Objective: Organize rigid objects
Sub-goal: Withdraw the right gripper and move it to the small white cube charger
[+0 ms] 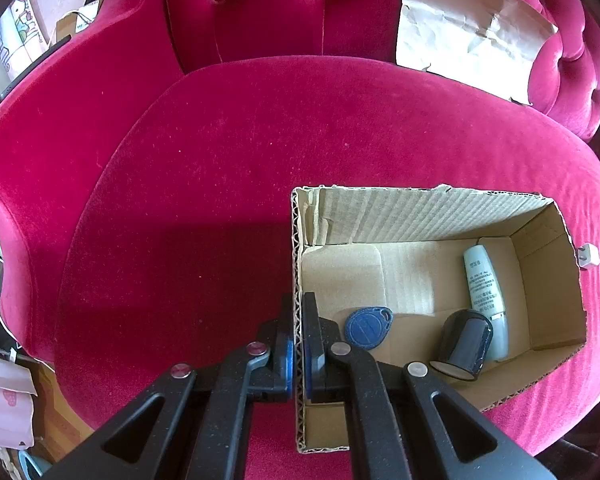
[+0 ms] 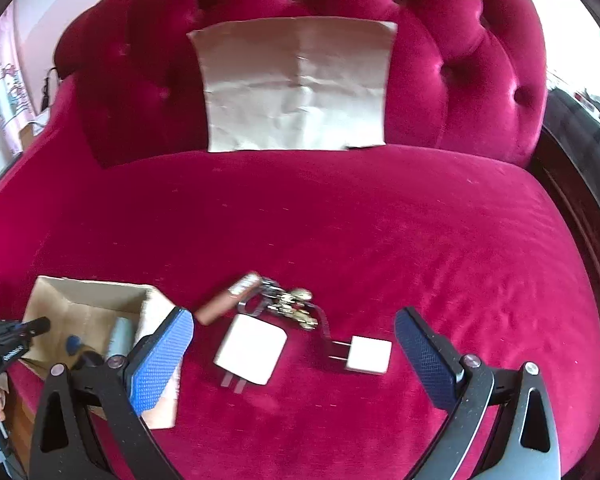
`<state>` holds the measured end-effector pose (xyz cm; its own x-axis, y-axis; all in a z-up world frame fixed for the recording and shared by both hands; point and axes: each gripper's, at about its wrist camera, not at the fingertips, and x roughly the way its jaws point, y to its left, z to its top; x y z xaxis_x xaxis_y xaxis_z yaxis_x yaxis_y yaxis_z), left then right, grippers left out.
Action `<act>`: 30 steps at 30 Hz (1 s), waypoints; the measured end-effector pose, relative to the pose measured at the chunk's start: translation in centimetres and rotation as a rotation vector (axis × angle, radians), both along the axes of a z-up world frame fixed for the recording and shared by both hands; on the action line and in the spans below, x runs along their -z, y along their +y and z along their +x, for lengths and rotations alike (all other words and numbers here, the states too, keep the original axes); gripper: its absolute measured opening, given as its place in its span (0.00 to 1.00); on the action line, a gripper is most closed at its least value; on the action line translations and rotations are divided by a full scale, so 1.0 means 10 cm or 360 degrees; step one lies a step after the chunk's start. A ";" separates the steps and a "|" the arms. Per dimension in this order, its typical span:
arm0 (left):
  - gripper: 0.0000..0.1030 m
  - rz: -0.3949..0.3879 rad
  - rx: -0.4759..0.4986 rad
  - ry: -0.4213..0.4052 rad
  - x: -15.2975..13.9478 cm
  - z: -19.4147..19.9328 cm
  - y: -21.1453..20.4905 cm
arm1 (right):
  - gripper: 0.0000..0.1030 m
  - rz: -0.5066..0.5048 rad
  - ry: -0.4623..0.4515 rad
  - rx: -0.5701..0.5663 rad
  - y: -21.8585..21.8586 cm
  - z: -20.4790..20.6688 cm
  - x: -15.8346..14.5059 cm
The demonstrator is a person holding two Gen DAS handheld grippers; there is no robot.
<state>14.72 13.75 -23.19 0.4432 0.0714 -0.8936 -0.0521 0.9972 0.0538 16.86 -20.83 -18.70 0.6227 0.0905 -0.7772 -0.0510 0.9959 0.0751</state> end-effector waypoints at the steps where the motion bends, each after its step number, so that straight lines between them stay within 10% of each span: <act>1: 0.03 0.0000 -0.0001 0.0000 0.00 0.00 0.00 | 1.00 -0.0006 0.0007 0.0010 -0.03 0.00 0.02; 30: 0.03 -0.0004 -0.0006 0.0002 0.03 0.02 0.00 | 0.99 -0.0108 0.0264 0.0142 -0.49 0.14 0.78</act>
